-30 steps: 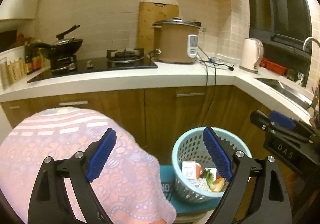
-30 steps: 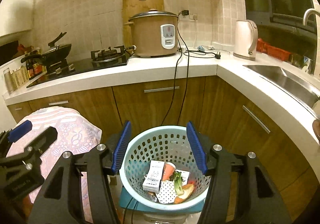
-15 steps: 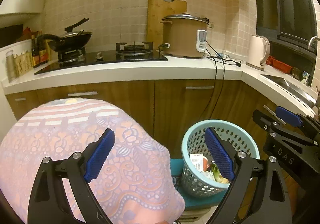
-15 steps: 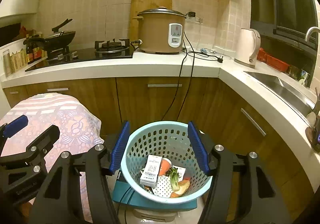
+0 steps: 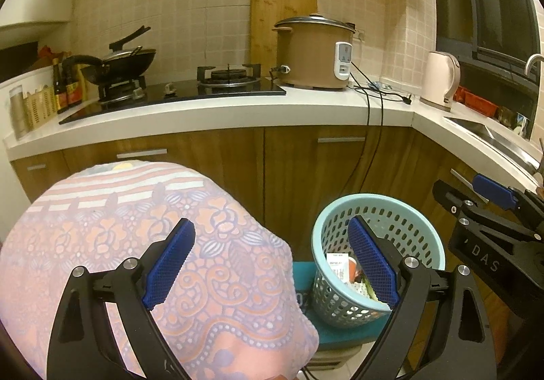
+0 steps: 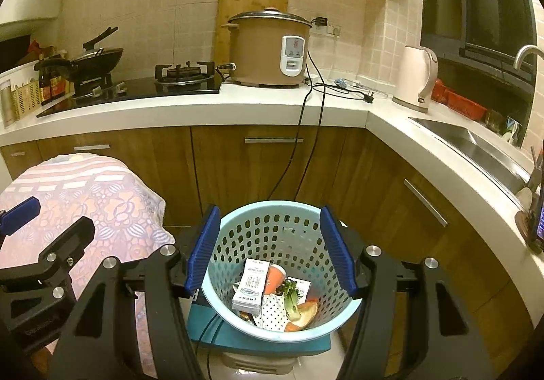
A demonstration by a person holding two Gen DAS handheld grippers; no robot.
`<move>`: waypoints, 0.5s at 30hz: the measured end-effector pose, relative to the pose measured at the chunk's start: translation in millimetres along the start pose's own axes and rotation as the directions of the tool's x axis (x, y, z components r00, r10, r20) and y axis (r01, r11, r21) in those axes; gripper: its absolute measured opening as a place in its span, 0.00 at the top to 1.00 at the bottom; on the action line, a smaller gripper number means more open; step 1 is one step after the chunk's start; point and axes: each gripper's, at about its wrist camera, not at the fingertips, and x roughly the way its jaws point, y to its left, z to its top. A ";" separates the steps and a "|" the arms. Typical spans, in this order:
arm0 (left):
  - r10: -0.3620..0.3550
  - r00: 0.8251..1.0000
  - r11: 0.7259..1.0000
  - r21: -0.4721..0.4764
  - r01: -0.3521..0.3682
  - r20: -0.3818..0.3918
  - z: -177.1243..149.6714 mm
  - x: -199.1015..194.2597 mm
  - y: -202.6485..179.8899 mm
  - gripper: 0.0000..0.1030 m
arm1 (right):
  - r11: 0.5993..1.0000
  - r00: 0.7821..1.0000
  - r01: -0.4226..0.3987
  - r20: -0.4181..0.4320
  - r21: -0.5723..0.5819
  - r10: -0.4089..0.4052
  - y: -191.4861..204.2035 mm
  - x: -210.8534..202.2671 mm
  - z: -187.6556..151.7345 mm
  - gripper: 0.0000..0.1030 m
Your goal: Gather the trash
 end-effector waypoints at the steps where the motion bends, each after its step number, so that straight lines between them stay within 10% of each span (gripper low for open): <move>1: 0.000 1.000 1.000 0.002 0.000 0.000 -0.2 0.1 -0.5 0.14 | 1.000 1.000 0.000 -0.001 0.002 0.000 -0.8 0.4 0.0 0.44; 15: 0.004 1.000 1.000 0.008 -0.004 -0.004 -1.7 0.9 -6.0 0.13 | 1.000 1.000 -0.001 -0.004 0.016 0.001 -4.1 -0.4 -0.3 0.44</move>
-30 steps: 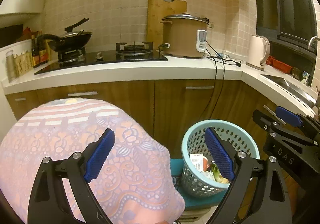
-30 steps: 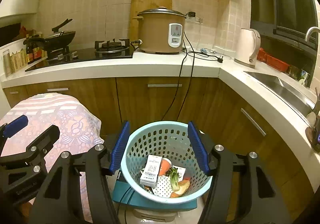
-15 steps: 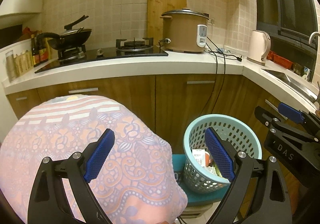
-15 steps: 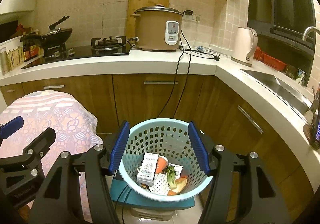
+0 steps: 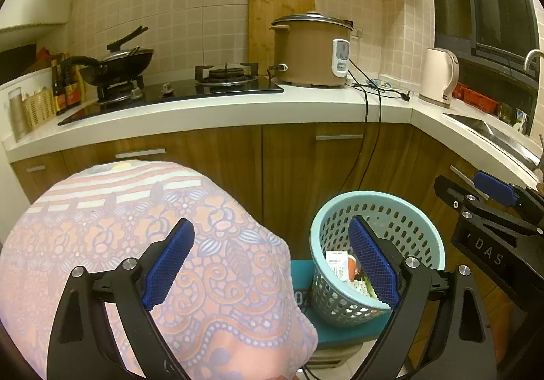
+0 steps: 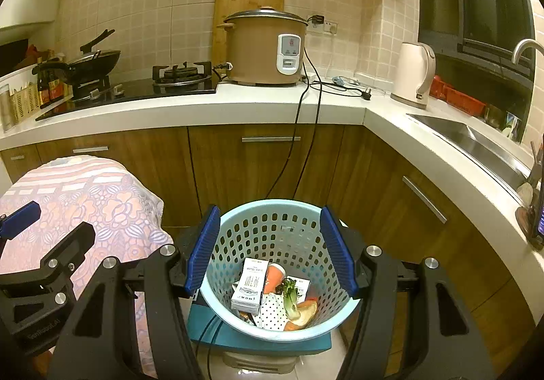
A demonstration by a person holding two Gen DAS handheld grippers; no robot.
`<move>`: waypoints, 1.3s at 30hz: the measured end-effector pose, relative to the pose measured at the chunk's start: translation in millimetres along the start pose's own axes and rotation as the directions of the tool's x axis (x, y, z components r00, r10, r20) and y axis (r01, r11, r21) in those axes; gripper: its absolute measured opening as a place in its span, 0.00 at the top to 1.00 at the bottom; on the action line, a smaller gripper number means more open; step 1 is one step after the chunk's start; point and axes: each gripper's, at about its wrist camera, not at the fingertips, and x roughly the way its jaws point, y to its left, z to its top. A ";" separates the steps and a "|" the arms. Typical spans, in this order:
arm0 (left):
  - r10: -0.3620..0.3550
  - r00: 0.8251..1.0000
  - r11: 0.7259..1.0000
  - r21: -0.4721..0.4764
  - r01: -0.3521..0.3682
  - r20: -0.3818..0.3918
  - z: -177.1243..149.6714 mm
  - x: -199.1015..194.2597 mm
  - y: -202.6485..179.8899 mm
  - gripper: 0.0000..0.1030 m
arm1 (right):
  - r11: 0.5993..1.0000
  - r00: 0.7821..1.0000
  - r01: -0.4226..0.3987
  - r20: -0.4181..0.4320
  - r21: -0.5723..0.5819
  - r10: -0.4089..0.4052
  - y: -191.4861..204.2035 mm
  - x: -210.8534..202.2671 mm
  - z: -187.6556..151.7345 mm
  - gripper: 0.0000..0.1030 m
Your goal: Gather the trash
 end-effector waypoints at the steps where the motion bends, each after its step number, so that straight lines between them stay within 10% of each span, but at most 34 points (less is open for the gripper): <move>1: 0.001 1.000 1.000 -0.001 -0.001 0.000 0.0 0.0 -0.3 0.13 | 1.000 1.000 0.000 -0.002 0.001 0.000 -0.1 0.1 -0.2 0.44; 39: -0.004 1.000 1.000 0.004 0.004 -0.005 -5.8 0.7 -5.0 0.13 | 1.000 1.000 -0.006 -0.011 0.022 0.006 -2.9 -1.1 -6.1 0.44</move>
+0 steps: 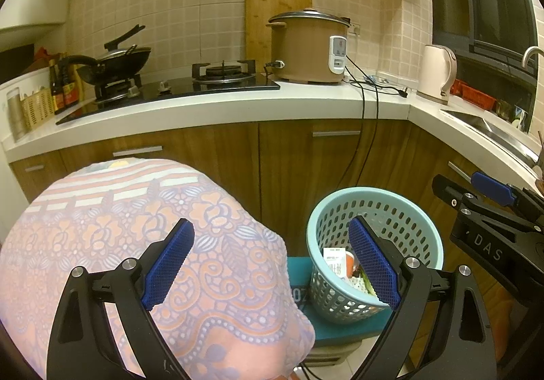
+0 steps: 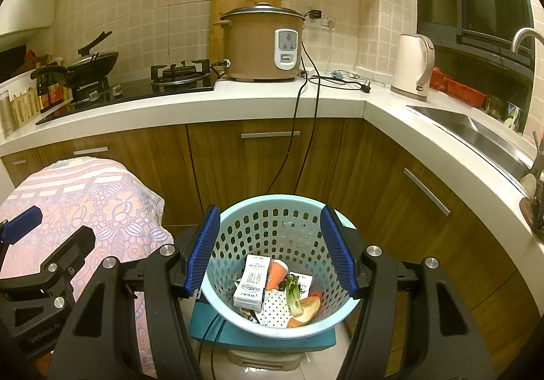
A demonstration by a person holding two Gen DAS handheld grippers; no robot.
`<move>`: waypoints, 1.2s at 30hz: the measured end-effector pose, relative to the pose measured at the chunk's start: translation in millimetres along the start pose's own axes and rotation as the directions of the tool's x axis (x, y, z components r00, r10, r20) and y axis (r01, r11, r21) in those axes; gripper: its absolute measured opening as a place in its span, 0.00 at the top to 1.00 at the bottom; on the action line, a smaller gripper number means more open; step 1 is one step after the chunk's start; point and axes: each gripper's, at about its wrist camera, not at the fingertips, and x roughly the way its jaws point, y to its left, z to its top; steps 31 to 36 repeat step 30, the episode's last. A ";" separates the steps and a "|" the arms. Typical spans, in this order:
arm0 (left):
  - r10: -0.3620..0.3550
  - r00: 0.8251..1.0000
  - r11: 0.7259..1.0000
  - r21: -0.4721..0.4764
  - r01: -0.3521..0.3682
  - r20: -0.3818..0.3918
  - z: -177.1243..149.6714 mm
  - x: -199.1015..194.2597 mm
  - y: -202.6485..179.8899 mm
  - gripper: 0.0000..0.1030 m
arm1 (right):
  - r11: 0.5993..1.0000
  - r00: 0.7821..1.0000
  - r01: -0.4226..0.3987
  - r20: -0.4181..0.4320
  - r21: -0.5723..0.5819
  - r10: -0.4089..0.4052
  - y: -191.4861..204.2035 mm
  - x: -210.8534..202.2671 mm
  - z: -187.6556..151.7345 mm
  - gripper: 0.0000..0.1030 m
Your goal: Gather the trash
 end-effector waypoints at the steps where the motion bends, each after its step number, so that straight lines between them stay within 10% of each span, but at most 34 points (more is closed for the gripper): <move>1: 0.000 1.000 1.000 -0.001 0.000 0.000 1.1 0.4 0.8 0.13 | 1.000 1.000 -0.003 -0.002 -0.001 0.003 0.6 0.4 -0.6 0.44; 36: -0.018 1.000 1.000 0.003 0.018 0.015 7.9 -7.9 15.1 0.10 | 1.000 1.000 -0.004 0.012 0.014 0.004 2.4 -10.9 5.0 0.42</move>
